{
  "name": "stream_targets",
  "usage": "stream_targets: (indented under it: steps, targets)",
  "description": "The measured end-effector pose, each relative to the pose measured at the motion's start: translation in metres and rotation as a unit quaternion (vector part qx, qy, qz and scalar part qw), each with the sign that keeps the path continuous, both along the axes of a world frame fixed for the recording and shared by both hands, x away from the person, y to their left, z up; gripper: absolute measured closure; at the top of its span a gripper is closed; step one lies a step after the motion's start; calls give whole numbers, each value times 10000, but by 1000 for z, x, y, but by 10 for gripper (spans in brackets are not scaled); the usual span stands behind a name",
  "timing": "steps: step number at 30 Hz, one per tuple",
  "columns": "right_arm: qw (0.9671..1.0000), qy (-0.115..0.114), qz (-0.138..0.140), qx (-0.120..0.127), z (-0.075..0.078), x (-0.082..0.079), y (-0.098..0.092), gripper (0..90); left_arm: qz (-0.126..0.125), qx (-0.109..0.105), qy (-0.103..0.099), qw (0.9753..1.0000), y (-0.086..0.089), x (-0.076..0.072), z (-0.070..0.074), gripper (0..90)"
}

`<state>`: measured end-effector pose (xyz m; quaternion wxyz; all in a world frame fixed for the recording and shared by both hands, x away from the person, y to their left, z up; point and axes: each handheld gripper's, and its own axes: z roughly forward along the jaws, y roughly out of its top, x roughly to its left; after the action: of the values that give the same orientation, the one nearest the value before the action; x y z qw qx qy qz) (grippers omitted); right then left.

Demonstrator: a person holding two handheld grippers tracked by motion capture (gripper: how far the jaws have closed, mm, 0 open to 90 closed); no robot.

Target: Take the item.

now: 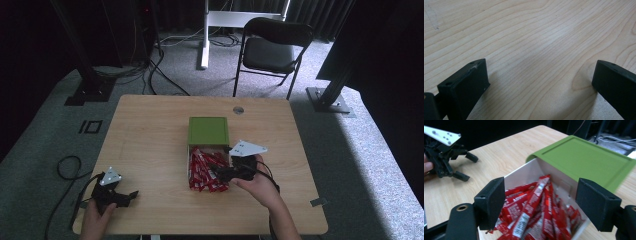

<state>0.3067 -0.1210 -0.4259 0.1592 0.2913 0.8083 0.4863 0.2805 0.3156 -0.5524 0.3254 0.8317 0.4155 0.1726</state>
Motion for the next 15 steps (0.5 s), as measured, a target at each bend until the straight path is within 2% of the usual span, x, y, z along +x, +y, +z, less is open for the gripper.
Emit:
stream_targets:
  steps: [5,6,8,11,13,15]
  targets:
    - [9999,63,69,-83,-8,0,12,248,-1,2,0,10000,0,0,0,15]
    - [9998,89,85,-157,-11,0,17,290,0,0,0,10000,0,0,0,15]
    - [9997,116,93,-185,-14,0,20,319,0,0,0,10000,0,0,0,15]
    - [9994,45,20,-349,-18,2,25,406,0,-1,0,10000,0,0,0,15]
    - [9994,81,-22,-333,-21,3,27,465,-5,5,-4,10000,0,0,0,15]
    - [9987,55,-53,-499,-24,4,29,529,-5,5,-2,10000,0,0,0,15]
